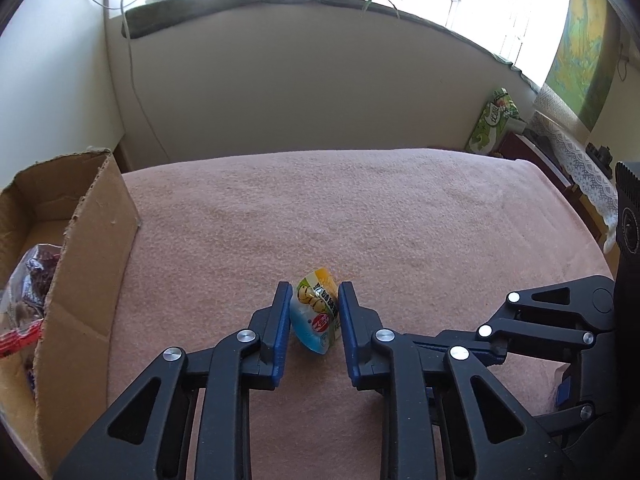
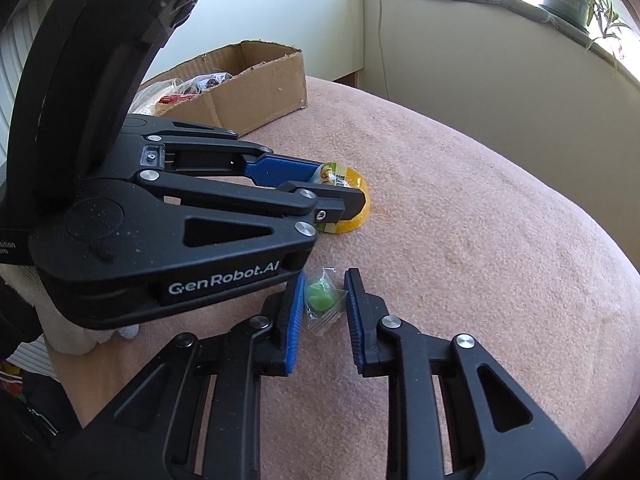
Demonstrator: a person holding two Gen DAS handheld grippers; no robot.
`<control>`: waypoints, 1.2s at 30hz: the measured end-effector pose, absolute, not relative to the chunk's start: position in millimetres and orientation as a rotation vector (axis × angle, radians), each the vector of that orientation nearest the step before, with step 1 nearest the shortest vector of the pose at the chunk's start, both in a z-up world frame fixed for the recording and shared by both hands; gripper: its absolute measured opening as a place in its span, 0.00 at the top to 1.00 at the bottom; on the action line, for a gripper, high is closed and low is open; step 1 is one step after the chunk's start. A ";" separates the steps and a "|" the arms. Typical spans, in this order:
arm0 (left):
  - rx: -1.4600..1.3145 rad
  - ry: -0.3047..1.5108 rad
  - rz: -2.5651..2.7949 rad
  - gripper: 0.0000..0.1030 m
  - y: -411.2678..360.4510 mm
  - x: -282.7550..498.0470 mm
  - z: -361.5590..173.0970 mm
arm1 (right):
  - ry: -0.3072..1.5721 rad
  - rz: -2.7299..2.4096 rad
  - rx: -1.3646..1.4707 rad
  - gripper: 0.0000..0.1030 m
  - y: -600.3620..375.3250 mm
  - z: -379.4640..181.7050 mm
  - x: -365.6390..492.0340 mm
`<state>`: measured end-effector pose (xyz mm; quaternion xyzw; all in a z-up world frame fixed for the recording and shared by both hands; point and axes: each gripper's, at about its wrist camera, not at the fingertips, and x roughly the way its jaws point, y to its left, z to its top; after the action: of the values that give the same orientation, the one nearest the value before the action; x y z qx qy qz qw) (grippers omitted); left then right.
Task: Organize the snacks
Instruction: 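Carry the pouch in the left gripper while the right gripper carries the small green candy to the box, then open the left gripper releasing the pouch while the right gripper releases the small candy into the box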
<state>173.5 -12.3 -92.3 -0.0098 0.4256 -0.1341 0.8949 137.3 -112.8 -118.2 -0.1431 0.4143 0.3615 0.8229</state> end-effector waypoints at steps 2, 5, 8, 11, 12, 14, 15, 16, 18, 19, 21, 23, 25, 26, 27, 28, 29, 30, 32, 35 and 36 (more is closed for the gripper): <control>-0.027 0.875 -0.273 0.79 -9.1 170.0 -89.9 | 0.880 0.763 -0.297 0.80 -115.0 -117.1 137.1; -0.038 0.854 -0.265 0.79 -2.9 162.3 -82.9 | 0.871 0.752 -0.286 0.81 -119.2 -113.3 135.0; -0.043 0.821 -0.257 0.79 0.5 153.6 -71.5 | 0.858 0.743 -0.276 0.81 -124.0 -106.4 131.0; -0.040 0.783 -0.241 0.79 7.1 142.2 -59.1 | 0.842 0.739 -0.266 0.81 -127.2 -97.6 126.3; -0.039 0.771 -0.236 0.79 9.1 139.2 -55.0 | 0.836 0.737 -0.265 0.81 -127.1 -94.6 125.0; -0.042 0.748 -0.224 0.79 15.5 130.9 -47.3 | 0.822 0.735 -0.262 0.81 -127.0 -87.7 121.2; -0.044 0.737 -0.218 0.79 20.3 127.4 -43.5 | 0.815 0.736 -0.260 0.81 -126.2 -84.1 119.7; -0.045 0.728 -0.210 0.79 24.4 123.8 -40.1 | 0.808 0.738 -0.260 0.81 -125.5 -80.2 117.8; -0.040 0.710 -0.190 0.79 32.3 117.9 -34.3 | 0.792 0.742 -0.260 0.81 -120.1 -72.6 115.6; -0.040 0.702 -0.180 0.79 36.7 114.9 -31.7 | 0.784 0.747 -0.260 0.81 -117.1 -68.5 114.9; -0.041 0.688 -0.162 0.79 45.7 109.6 -27.1 | 0.767 0.760 -0.255 0.81 -110.8 -59.9 114.8; -0.043 0.676 -0.139 0.79 56.1 104.3 -24.0 | 0.750 0.775 -0.254 0.81 -103.6 -52.0 114.0; -0.049 0.667 -0.116 0.79 66.6 100.2 -21.8 | 0.736 0.793 -0.252 0.81 -94.5 -45.4 114.0; -0.053 0.664 -0.104 0.79 72.7 98.5 -21.1 | 0.732 0.804 -0.247 0.81 -88.7 -43.1 115.0; -0.057 0.661 -0.091 0.79 78.6 97.5 -21.7 | 0.728 0.815 -0.243 0.81 -83.8 -40.5 115.2; -0.061 0.660 -0.077 0.79 85.1 95.9 -21.5 | 0.723 0.825 -0.244 0.81 -78.8 -38.2 114.6; -0.068 0.657 -0.063 0.79 92.7 93.1 -21.4 | 0.717 0.832 -0.247 0.81 -72.6 -36.7 113.5; -0.075 0.655 -0.049 0.79 100.1 91.3 -21.3 | 0.712 0.843 -0.249 0.81 -66.4 -35.3 113.1; -0.086 0.653 -0.022 0.79 114.0 88.0 -21.5 | 0.705 0.865 -0.253 0.81 -46.5 -33.1 113.3; -0.103 0.652 0.017 0.79 131.1 83.2 -22.3 | 0.700 0.898 -0.257 0.81 -22.5 -31.5 113.4; -0.105 0.652 0.029 0.79 135.6 80.9 -22.8 | 0.699 0.909 -0.258 0.81 -15.6 -31.3 113.4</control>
<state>80.9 135.6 -22.8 -0.0518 0.3203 0.0142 0.9458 113.4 -15.6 -31.3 -0.1218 0.3298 0.4287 0.8322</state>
